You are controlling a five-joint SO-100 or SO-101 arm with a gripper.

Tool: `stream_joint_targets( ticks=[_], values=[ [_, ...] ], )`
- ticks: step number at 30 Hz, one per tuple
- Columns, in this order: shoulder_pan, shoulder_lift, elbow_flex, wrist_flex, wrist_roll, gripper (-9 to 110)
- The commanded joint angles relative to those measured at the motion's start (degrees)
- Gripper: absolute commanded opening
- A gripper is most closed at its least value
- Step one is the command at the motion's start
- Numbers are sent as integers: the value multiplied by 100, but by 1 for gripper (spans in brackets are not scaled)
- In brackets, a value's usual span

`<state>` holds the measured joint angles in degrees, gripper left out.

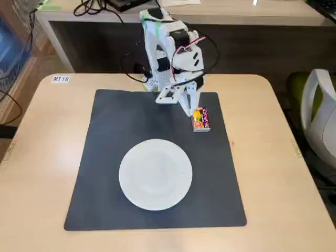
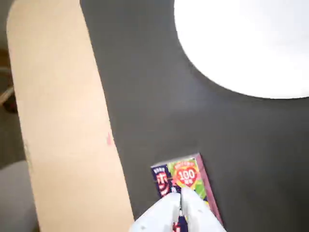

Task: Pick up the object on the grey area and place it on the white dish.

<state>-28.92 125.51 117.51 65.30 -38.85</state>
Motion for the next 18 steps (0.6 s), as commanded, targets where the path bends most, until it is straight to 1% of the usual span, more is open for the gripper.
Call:
stream_joint_targets(
  ticks=[1,9,14,18],
  values=[
    [-334,-123,-316,308,-325,0],
    [-1099,-756,-369,844,-466,0],
    [-1213,-967,-281,870,-580,1],
    [-1257,-1081,-272,861,-817,18]
  ],
)
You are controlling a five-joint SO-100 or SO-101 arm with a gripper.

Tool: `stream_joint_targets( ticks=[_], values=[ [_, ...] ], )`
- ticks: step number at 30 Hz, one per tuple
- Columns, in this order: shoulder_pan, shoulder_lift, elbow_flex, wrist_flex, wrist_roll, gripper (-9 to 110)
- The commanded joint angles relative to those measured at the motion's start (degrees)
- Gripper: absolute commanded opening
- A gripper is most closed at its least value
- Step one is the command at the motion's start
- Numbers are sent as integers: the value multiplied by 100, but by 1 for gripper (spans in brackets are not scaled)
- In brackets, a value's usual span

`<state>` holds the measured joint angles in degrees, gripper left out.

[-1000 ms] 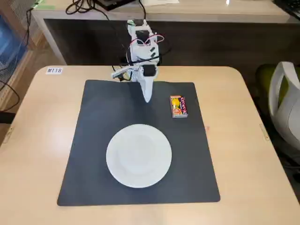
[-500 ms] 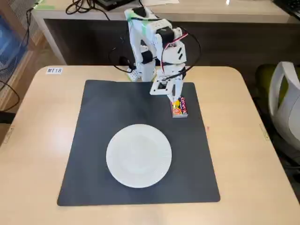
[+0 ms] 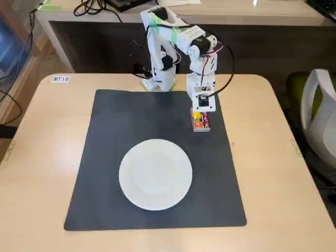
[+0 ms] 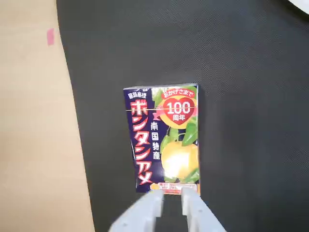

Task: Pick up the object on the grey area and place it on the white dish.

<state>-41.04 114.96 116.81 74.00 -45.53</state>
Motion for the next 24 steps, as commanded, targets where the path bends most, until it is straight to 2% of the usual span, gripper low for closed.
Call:
stream_joint_targets(
  ticks=[1,7,24],
  values=[
    [-44,-53,-202,35,-202,23],
    [-26,-378,-193,53,-396,37],
    [642,-1450,-193,-492,-747,42]
  ],
)
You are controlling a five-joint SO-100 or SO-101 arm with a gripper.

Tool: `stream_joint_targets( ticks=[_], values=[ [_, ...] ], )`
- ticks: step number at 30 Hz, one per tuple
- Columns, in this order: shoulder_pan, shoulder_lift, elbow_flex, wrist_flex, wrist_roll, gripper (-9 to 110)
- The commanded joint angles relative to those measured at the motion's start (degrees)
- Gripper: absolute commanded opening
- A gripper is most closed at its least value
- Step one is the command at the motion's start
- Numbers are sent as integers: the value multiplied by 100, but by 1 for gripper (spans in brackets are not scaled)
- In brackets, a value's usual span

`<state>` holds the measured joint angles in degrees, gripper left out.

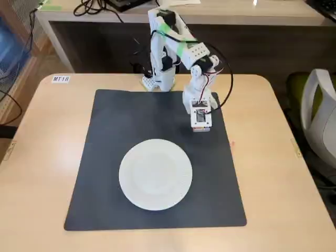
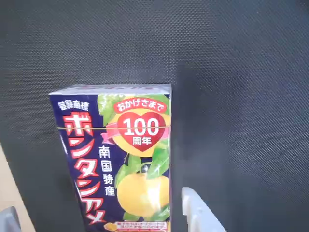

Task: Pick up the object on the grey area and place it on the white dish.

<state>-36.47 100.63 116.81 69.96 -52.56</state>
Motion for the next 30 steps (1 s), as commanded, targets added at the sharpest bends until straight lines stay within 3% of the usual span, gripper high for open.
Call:
stream_joint_targets(
  ticks=[1,12,21,30],
  values=[
    [211,-62,-193,-132,-53,42],
    [176,-642,-246,-396,-62,35],
    [114,-589,-211,-527,105,19],
    [448,246,-264,-536,202,20]
  ],
)
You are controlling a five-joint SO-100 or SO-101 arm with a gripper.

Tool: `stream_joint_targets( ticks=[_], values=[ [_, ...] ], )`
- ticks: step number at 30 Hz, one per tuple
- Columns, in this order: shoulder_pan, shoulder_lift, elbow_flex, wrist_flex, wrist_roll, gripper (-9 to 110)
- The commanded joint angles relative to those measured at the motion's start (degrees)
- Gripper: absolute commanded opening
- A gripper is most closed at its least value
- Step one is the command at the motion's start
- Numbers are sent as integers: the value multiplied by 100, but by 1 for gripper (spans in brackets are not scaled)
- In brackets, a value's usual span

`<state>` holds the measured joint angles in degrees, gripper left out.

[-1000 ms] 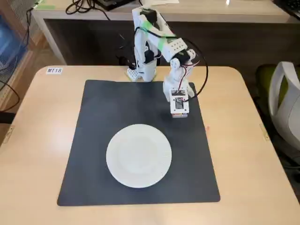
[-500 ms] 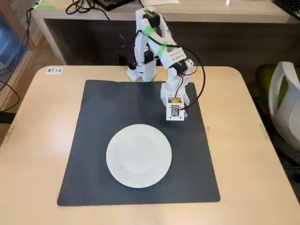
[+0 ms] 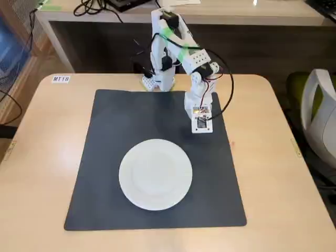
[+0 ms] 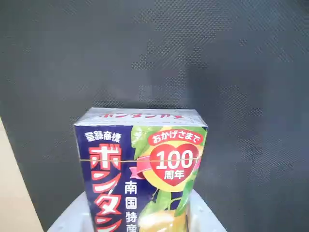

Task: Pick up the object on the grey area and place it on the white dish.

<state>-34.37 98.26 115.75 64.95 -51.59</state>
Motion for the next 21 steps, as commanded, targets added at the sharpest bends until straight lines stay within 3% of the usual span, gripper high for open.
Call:
stream_joint_targets(
  ticks=[1,8,21],
  values=[
    [334,606,-193,-62,123,20],
    [1301,677,-932,-185,554,21],
    [2909,-1063,-2979,-105,2347,21]
  ],
)
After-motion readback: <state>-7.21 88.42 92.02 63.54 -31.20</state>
